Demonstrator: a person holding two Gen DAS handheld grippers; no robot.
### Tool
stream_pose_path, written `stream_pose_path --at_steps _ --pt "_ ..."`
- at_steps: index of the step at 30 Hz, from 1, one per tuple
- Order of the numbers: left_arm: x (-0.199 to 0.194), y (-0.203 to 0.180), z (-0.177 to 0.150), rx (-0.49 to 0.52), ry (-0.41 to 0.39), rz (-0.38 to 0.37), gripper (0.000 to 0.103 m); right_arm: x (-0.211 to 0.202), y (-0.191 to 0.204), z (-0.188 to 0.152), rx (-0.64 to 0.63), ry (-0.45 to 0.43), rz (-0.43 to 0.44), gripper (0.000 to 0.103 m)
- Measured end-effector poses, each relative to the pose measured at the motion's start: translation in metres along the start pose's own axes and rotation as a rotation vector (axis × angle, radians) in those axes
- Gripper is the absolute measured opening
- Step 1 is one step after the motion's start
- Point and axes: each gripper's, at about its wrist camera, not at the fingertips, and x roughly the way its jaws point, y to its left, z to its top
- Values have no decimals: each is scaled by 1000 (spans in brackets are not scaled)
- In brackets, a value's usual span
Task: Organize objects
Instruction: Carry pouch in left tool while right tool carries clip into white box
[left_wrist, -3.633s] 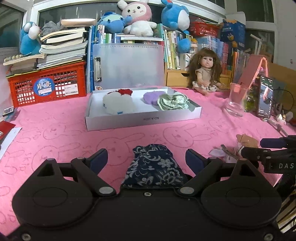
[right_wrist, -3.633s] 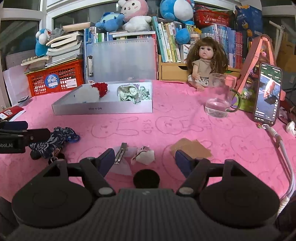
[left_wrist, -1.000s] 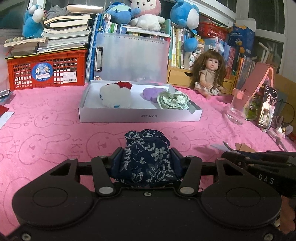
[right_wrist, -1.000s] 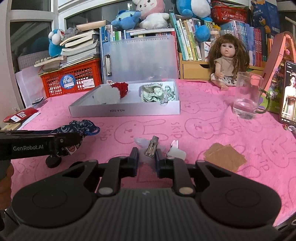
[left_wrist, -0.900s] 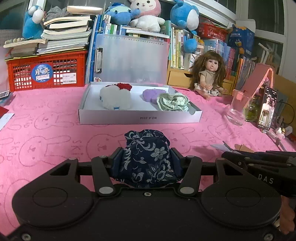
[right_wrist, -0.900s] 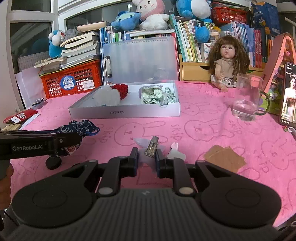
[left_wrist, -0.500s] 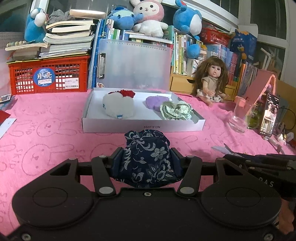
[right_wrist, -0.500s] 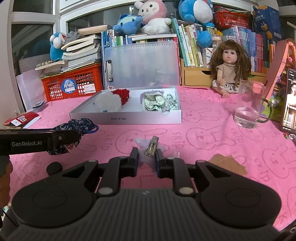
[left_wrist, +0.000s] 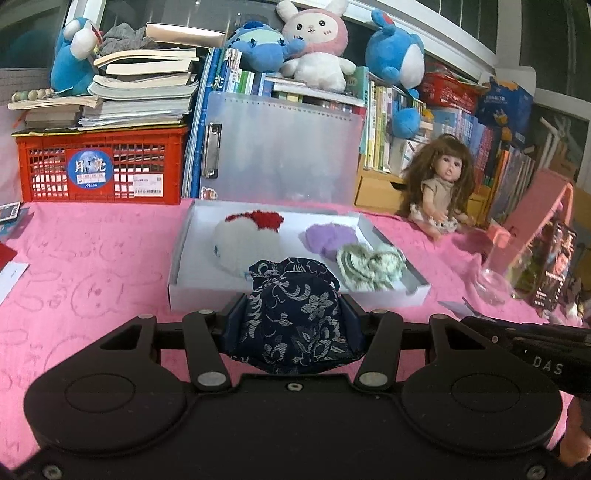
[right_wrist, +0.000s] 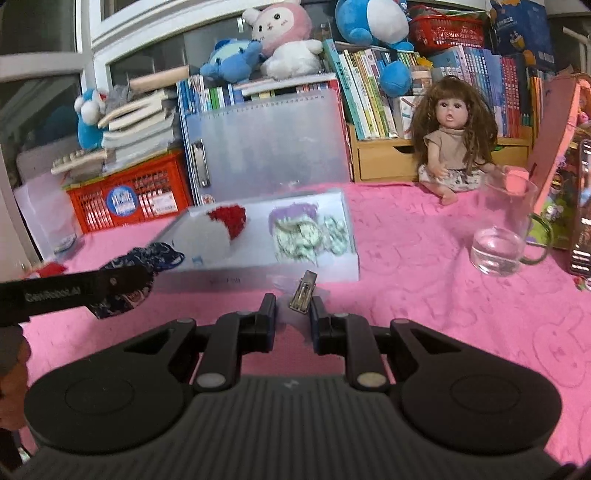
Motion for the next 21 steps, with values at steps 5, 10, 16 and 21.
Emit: stream_pose_path --at_steps 5,10,16,21 --pt "19 2 16 -7 3 4 51 13 0 18 21 -10 27 23" --pt "39 2 29 -1 8 23 51 29 2 35 10 -16 36 23" --pt "63 6 40 4 18 45 51 54 -2 49 31 2 66 23" --pt "83 10 44 -5 36 63 51 78 -6 57 74 40 95 23"
